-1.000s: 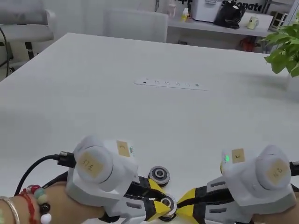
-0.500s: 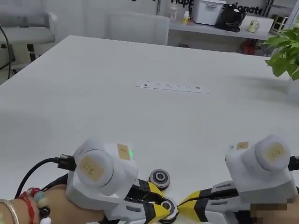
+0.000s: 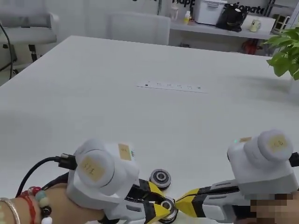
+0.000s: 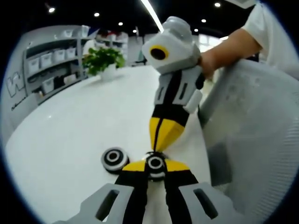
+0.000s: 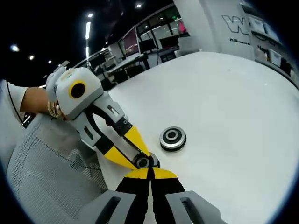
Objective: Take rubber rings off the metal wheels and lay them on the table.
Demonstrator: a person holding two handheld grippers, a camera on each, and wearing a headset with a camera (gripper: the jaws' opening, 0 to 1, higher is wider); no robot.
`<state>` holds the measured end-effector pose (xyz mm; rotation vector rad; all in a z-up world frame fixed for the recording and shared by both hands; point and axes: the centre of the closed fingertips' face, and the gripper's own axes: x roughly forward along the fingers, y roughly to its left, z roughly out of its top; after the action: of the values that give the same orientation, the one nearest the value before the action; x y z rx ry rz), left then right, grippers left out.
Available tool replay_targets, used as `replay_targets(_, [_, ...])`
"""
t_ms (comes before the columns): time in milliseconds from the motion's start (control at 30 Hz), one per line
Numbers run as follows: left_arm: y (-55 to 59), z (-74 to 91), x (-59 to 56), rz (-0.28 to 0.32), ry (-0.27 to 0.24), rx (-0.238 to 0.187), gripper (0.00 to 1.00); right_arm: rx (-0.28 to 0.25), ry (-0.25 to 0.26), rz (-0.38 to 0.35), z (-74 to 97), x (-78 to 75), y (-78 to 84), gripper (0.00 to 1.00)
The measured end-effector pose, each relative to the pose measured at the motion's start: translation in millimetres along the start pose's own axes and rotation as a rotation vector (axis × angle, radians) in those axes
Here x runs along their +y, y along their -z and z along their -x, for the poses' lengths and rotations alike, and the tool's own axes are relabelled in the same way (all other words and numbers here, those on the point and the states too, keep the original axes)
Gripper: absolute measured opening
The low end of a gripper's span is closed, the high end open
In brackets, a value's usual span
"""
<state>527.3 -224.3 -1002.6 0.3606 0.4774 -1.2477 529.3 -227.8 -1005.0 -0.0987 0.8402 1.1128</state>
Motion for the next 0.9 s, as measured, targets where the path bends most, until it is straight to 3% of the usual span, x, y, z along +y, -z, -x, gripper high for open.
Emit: replay_targets(900, [0.3,0.3,-1.0,-0.008,0.000,-0.001,0.13,-0.028,-0.048,0.029,0.5,10.0,-6.0,0.00])
